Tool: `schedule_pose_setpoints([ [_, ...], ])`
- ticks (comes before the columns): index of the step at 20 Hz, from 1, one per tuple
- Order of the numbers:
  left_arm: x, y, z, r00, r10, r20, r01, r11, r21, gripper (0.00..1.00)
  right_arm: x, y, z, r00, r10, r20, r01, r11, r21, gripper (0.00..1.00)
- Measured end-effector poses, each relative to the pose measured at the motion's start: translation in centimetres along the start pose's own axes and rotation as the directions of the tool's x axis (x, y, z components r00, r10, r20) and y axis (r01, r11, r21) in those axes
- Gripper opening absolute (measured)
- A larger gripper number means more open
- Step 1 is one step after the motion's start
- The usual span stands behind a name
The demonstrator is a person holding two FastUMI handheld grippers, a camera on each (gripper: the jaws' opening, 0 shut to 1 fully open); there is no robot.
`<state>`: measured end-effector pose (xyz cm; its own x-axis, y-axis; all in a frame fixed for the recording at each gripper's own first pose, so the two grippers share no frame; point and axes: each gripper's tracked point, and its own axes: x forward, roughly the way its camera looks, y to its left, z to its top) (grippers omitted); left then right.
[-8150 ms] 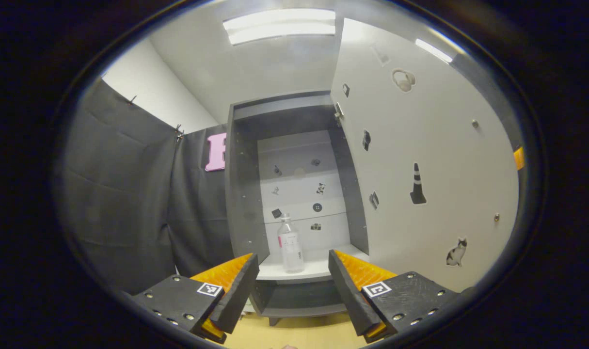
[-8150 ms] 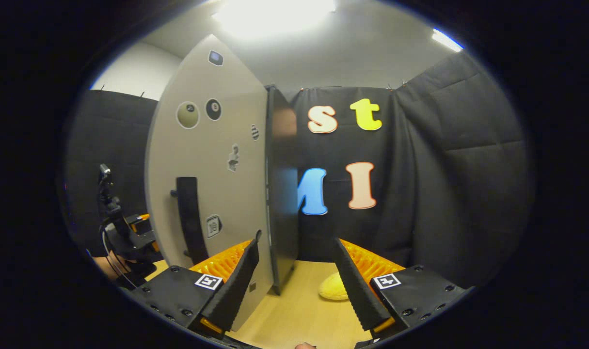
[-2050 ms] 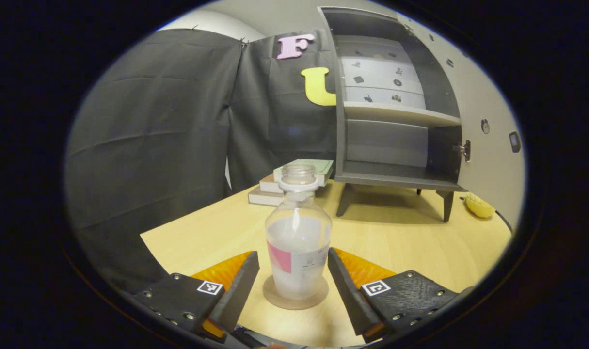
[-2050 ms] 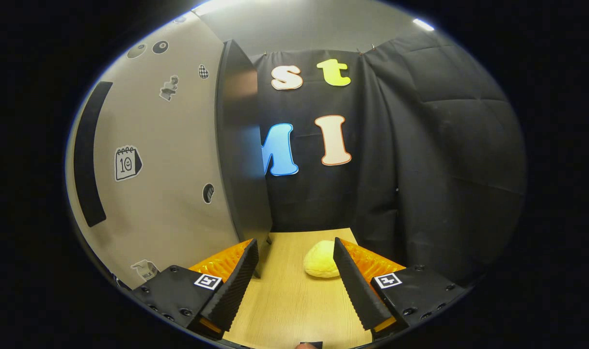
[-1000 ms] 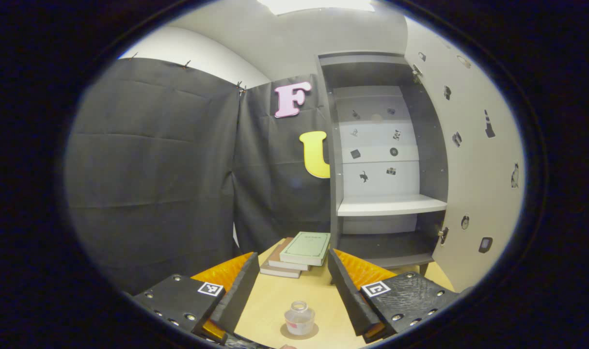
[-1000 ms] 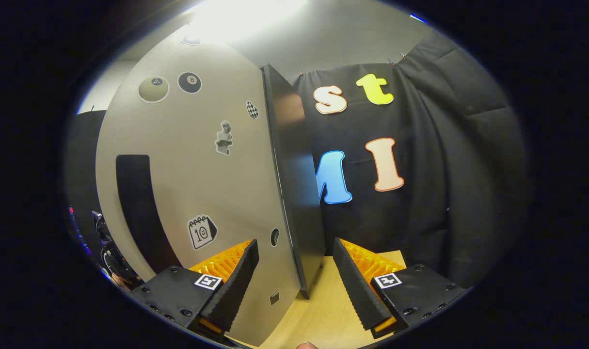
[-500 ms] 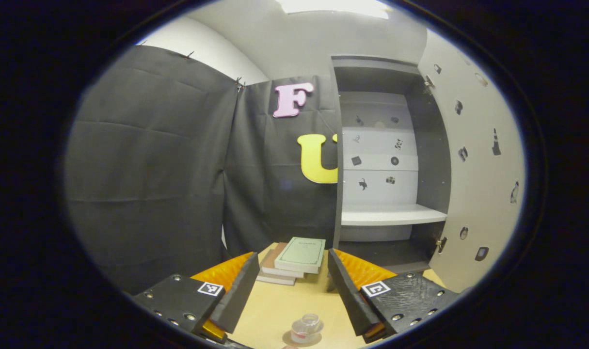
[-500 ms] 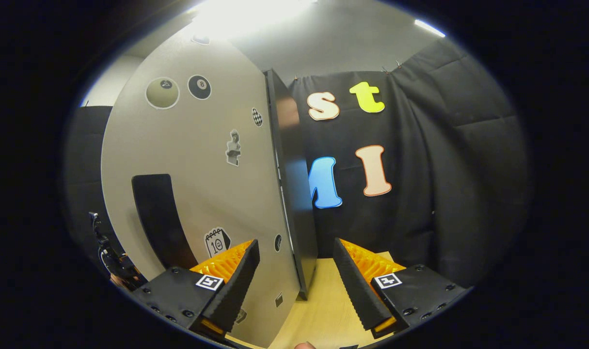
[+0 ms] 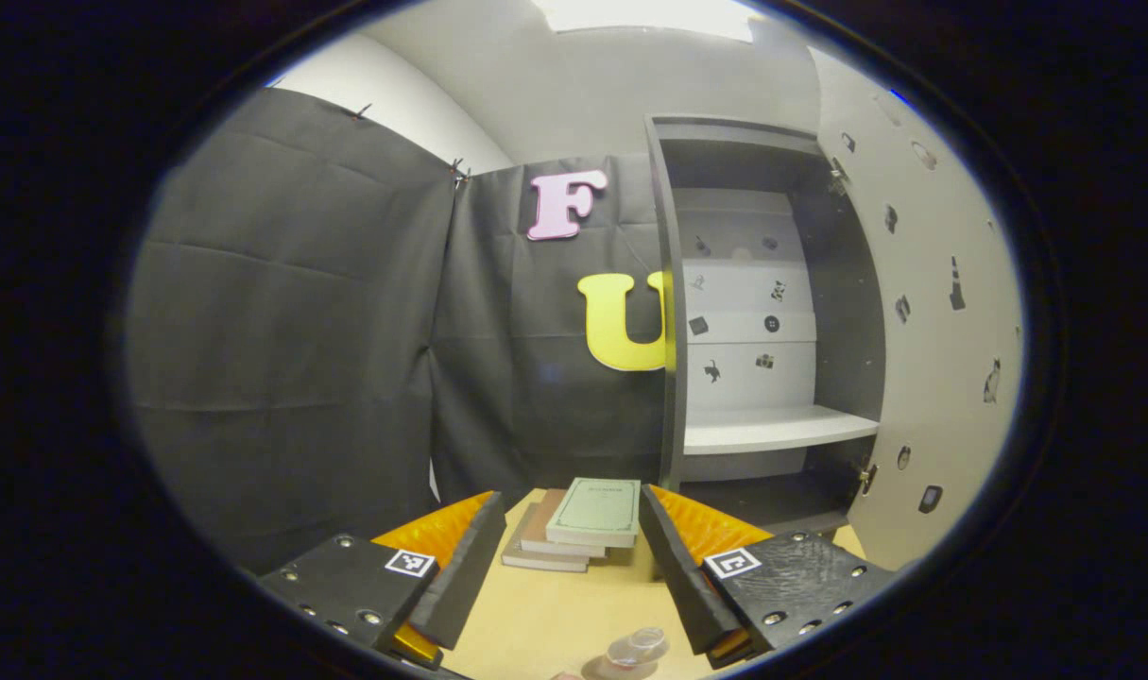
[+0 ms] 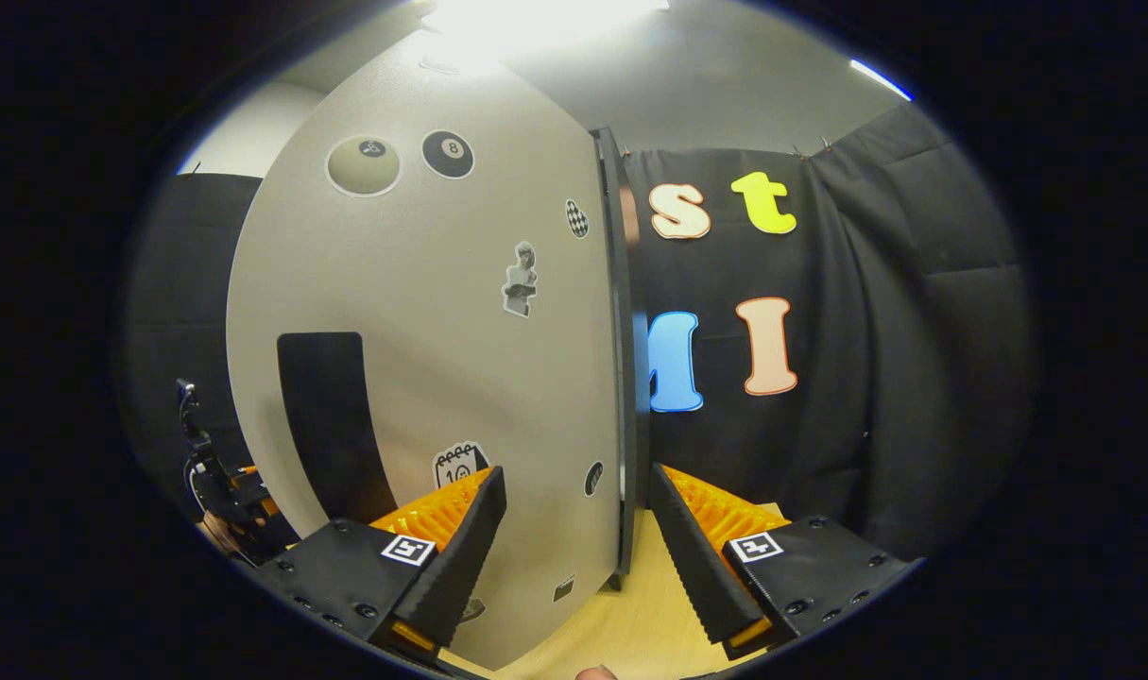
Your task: Open the cabinet door with the right hand, grasp the bottle in the cabinet with the left hand and place it on the coaster, then close the cabinet door with the right hand.
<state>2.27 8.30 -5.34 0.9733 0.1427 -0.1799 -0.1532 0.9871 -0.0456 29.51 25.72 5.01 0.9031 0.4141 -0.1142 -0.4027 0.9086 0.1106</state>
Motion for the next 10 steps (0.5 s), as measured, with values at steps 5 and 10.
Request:
schedule_pose_setpoints([
  [5, 0.2, 1.5, -0.2, 1.000, -0.003, 0.004, 0.003, 1.000, 0.004, 0.85, 1.1, 1.8, -0.3, 0.999, 0.035, -0.008, -0.035, 0.999, 0.023, 0.97],
  [10, -0.1, 3.6, -0.7, 1.000, 0.012, -0.001, -0.012, 1.000, -0.010, 0.85, 2.5, 3.3, 0.1, 0.999, 0.042, 0.005, -0.042, 0.999, -0.001, 0.97],
])
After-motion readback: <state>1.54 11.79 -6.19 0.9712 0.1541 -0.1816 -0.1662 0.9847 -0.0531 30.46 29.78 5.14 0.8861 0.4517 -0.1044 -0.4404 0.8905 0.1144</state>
